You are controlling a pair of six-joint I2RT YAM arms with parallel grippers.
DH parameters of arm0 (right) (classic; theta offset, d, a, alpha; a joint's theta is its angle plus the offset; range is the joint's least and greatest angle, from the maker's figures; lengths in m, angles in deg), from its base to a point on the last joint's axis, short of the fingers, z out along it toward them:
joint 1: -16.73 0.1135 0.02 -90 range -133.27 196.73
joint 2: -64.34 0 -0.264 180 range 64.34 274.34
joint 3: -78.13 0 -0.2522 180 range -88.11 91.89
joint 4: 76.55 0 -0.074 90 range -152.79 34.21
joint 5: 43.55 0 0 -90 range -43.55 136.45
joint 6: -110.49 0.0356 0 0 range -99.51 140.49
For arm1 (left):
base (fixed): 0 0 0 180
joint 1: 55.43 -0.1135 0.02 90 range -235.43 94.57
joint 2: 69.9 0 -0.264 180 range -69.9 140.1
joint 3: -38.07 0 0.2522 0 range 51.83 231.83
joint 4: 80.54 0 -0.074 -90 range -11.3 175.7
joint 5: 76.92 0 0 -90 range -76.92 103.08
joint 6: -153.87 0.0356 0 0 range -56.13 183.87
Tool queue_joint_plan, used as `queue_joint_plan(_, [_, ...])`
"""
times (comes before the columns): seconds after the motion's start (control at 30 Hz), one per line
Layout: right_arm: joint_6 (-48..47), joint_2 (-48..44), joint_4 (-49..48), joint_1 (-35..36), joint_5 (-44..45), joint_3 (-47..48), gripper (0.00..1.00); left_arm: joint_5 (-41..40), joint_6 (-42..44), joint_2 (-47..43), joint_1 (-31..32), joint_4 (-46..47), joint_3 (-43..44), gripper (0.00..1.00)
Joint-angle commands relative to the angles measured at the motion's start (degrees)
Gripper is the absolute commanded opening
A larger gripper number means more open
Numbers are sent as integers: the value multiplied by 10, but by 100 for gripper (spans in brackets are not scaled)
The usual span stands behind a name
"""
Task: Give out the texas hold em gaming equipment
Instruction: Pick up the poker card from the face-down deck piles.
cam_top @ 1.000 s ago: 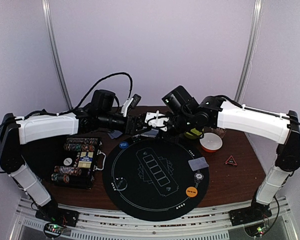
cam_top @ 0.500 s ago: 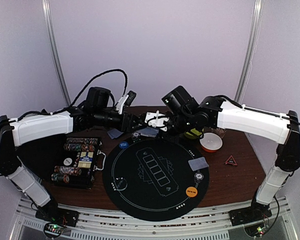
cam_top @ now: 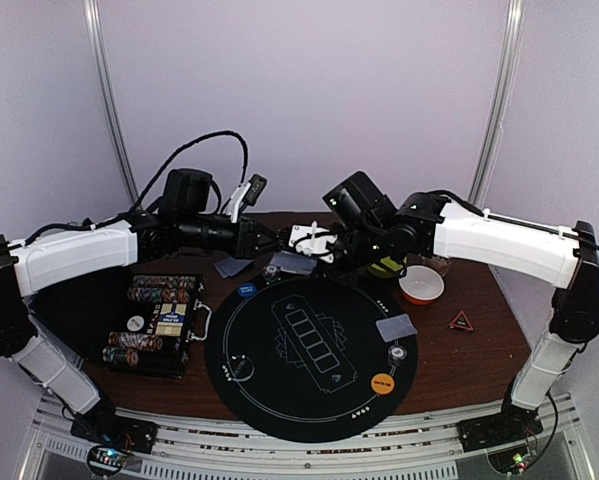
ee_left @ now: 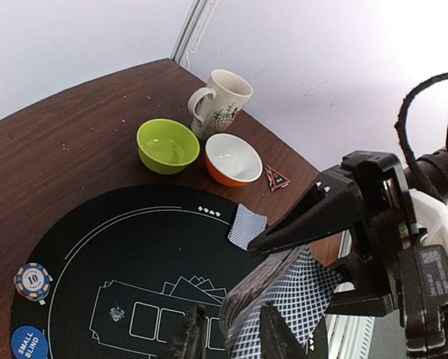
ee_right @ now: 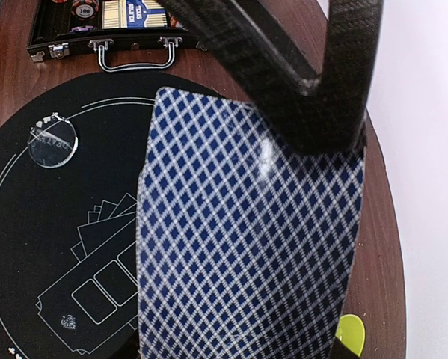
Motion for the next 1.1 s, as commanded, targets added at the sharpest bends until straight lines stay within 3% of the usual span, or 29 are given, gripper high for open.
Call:
queue_joint_plan(0.0, [1, -5, -11, 3, 4, 5, 50, 22, 5, -6, -4, 15, -2, 28])
queue_joint_plan(0.17, [2, -6, -11, 3, 5, 6, 50, 32, 6, 3, -3, 12, -1, 25])
queue_joint_plan(0.33, [1, -8, -11, 2, 12, 3, 50, 42, 10, -1, -3, 10, 0, 0])
queue_joint_plan(1.07, [25, -51, -25, -49, -8, -55, 50, 123, -82, -64, -76, 130, -61, 0])
